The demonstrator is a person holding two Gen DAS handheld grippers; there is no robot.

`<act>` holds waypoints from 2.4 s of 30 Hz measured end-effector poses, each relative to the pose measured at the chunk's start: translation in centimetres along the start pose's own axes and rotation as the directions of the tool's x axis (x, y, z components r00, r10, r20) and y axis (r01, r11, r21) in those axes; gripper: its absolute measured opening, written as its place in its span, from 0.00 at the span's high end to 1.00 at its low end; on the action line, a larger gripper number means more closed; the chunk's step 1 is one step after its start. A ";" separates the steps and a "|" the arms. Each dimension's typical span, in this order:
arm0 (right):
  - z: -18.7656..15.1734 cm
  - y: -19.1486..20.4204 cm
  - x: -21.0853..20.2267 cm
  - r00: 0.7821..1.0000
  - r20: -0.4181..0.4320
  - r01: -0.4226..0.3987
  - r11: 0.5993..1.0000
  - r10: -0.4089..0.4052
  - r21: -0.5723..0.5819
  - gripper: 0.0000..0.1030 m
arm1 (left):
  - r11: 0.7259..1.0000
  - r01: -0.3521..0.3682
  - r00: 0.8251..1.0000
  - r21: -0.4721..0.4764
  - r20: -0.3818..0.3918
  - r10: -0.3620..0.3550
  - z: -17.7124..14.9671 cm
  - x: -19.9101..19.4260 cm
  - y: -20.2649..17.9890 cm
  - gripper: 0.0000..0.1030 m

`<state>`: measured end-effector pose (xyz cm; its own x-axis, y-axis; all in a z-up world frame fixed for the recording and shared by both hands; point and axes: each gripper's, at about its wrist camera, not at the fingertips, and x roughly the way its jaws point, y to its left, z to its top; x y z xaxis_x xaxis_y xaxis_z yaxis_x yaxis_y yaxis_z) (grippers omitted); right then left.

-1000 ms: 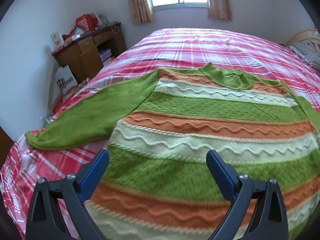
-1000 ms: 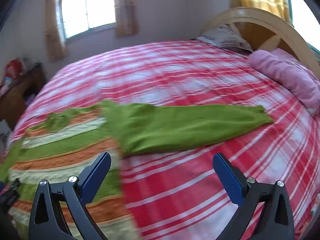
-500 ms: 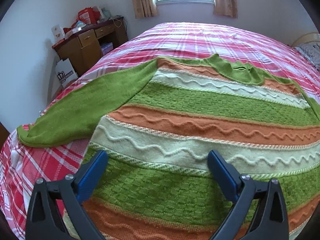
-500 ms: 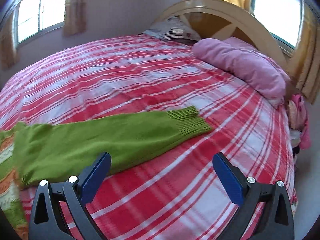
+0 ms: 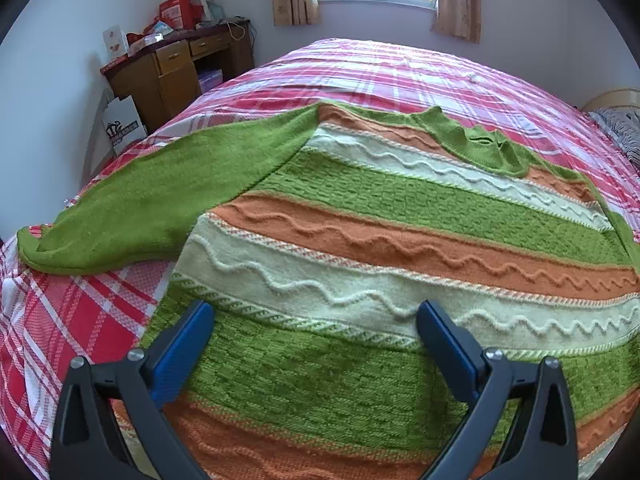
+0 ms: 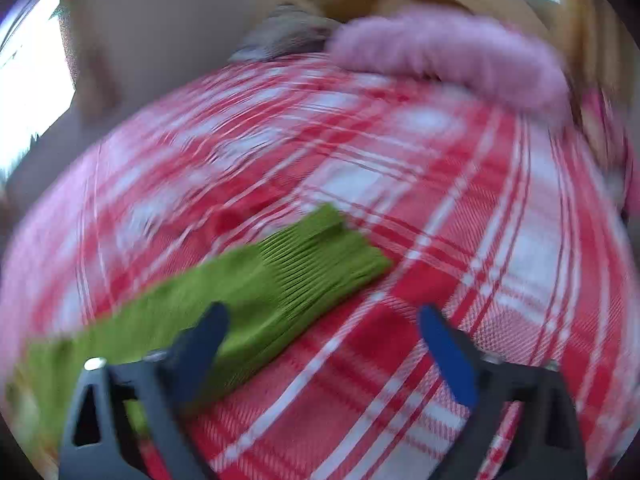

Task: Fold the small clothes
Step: 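Reach the right tool to the green sleeve cuff and grasp it, then carry the held sleeve across the sweater body with the right tool and release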

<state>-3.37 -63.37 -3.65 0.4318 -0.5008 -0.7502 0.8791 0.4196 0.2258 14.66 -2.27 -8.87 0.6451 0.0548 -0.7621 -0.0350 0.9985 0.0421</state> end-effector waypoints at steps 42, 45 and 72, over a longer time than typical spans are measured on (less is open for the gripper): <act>-4.6 15.9 -16.8 0.750 -0.077 -0.654 0.719 0.657 -0.234 0.93 | 1.000 0.025 1.000 -0.003 0.003 -0.025 0.4 0.6 -0.1 0.00; -7.6 20.9 -18.9 0.686 -0.150 -0.722 0.639 0.712 -0.265 0.93 | 0.999 0.043 0.999 0.006 0.001 -0.043 0.4 0.4 0.0 0.00; -36.0 45.7 -14.9 0.514 -0.606 -0.854 0.431 0.608 -0.292 0.93 | 0.977 0.115 0.993 -0.177 0.060 -0.106 -1.9 -2.4 12.6 0.00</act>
<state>23.08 -9.49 -4.58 0.6340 0.4564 -0.6243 -0.0490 0.8294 0.5565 11.19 10.22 -7.70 0.6899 -0.0518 -0.7221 -0.0949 0.9824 -0.1612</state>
